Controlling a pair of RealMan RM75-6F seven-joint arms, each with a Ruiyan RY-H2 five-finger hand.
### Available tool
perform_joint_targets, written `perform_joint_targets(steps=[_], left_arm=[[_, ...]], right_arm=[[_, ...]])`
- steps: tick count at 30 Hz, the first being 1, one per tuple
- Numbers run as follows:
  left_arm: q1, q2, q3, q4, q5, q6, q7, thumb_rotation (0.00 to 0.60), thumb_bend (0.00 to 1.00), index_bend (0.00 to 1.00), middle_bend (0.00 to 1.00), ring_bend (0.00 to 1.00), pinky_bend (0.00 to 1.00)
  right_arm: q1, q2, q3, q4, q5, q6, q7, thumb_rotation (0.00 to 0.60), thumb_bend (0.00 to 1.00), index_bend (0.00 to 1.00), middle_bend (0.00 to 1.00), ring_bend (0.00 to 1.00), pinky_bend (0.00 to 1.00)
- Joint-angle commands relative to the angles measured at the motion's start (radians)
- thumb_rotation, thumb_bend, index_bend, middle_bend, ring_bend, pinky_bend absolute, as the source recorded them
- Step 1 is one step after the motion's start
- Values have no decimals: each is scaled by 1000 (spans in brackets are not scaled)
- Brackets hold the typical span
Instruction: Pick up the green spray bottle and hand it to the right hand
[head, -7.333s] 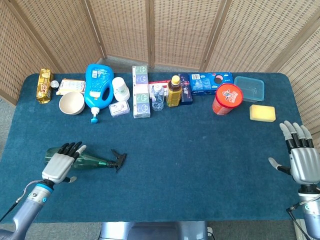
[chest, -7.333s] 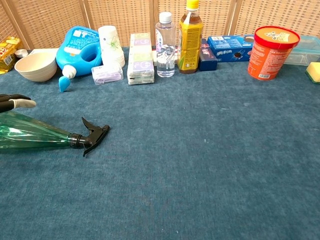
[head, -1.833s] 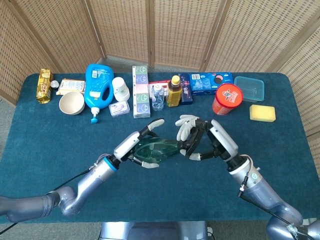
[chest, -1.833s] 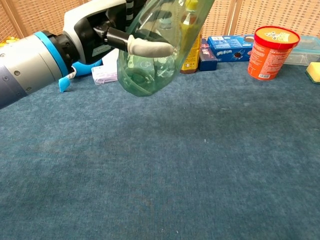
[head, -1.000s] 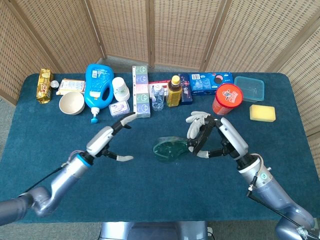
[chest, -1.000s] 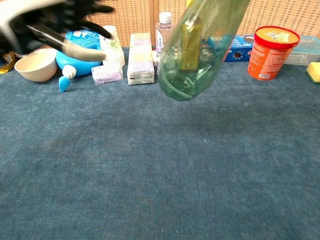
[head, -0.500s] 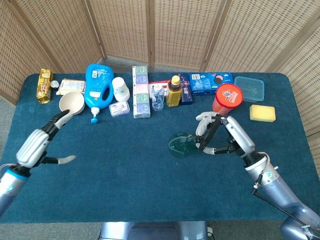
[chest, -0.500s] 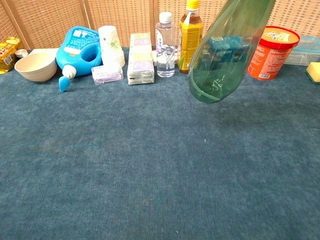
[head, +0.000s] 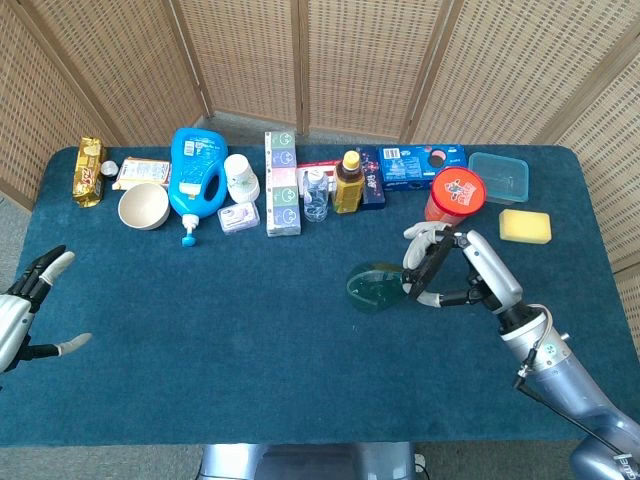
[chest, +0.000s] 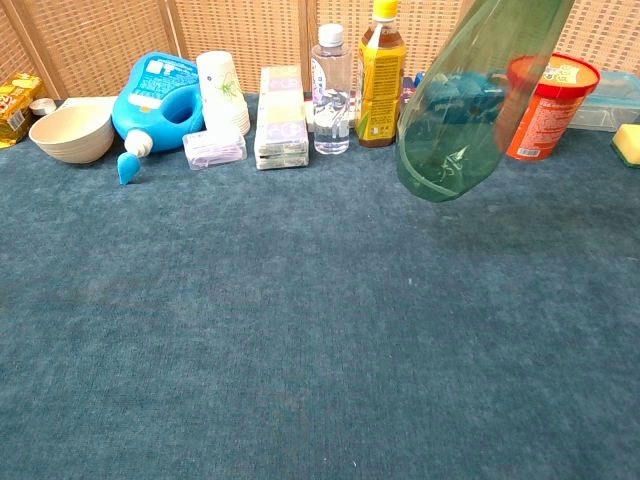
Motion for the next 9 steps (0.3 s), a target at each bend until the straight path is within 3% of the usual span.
perform_joint_targets(steps=[1,9], left_arm=[[14,10,-4,-3,-26,-15,22,600,39,0,0,0,200],[77,34,-59,-26,-157,12,124,600,39,0,0,0,189]], right_arm=[[0,5,3,-2,2,-1,-3,600,498,708,668,294,217],[-1,13,9,-4,21,-12,-32,600,499,709,668,294,217]])
